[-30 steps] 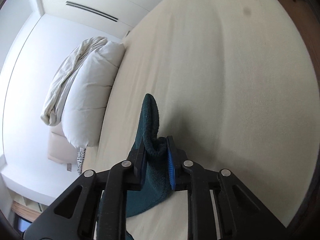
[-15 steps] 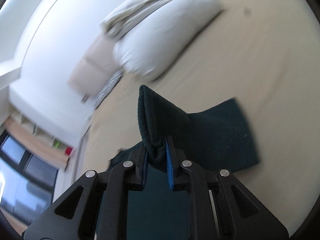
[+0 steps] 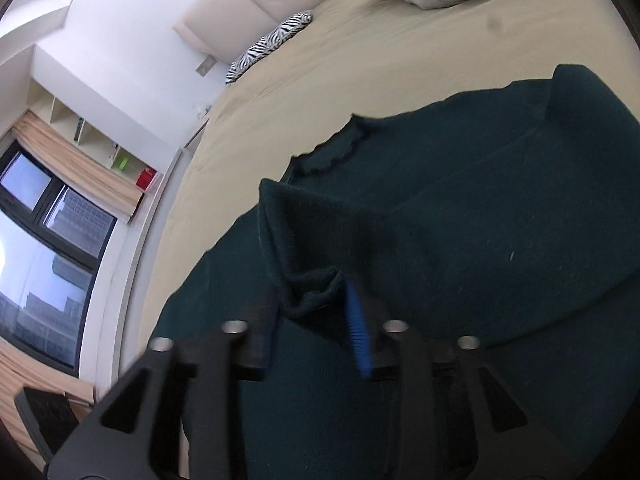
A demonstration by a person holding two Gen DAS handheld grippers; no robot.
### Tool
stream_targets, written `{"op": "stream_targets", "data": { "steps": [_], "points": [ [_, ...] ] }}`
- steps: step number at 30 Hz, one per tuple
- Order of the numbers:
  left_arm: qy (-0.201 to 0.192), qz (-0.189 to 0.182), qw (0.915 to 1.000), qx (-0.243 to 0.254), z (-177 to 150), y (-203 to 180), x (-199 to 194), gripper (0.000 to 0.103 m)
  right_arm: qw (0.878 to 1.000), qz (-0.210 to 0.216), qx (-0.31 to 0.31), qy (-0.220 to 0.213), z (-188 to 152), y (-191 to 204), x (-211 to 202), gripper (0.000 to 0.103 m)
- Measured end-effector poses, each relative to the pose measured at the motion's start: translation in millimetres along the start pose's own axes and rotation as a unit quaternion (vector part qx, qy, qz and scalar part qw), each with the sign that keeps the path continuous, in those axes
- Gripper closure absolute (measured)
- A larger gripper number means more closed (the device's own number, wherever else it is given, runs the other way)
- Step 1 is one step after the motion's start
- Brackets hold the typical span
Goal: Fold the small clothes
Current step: 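Carry the sleeve across the sweater body with the right tool and release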
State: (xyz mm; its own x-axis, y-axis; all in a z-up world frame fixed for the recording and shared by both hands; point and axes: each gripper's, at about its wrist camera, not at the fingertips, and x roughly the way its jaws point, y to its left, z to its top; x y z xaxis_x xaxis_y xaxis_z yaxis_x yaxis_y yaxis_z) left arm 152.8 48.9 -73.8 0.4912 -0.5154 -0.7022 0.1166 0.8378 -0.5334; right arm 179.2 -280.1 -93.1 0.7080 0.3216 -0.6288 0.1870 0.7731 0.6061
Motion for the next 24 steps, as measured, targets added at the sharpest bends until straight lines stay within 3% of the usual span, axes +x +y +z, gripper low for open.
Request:
{"op": "stream_targets", "data": {
  "steps": [2,5,7,11,13,15,18,19,24],
  "points": [
    [0.013,-0.005,0.9999,-0.002,2.4,-4.6,11.9,0.000,1.000,0.017,-0.013,-0.004,-8.2,1.6,-16.6,0.034],
    [0.031,-0.006,0.9994,0.015,10.4,-23.2,35.8,0.000,0.998,0.038,-0.041,-0.008,-27.8,1.6,-49.3,0.034],
    [0.038,0.003,0.9989,0.028,18.8,-34.7,51.0,0.002,0.998,0.020,-0.049,-0.018,-60.1,-0.3,-76.6,0.034],
    [0.052,0.020,0.9971,0.052,43.1,-56.9,83.4,0.007,0.999,-0.002,-0.012,-0.031,-59.4,-41.8,-116.3,0.034],
    [0.074,0.040,0.9941,0.069,49.8,-63.3,104.1,0.026,0.999,-0.006,0.009,-0.041,-51.0,-65.1,-131.0,0.034],
    [0.107,0.061,0.9897,0.074,54.1,-66.4,129.8,0.033,0.998,-0.018,0.020,-0.063,-43.5,-87.6,-154.9,0.034],
    [0.103,0.081,0.9859,0.104,54.6,-79.2,136.0,0.036,0.995,-0.047,0.030,-0.083,-23.1,-120.3,-175.6,0.034],
    [0.104,0.081,0.9848,0.114,53.3,-84.2,136.7,0.047,0.994,-0.058,0.033,-0.087,-13.6,-130.8,-179.3,0.034],
    [0.090,0.101,0.9803,0.144,49.2,-91.1,136.3,0.079,0.989,-0.125,0.002,-0.079,40.3,-161.6,-168.4,0.044]
  ]
}}
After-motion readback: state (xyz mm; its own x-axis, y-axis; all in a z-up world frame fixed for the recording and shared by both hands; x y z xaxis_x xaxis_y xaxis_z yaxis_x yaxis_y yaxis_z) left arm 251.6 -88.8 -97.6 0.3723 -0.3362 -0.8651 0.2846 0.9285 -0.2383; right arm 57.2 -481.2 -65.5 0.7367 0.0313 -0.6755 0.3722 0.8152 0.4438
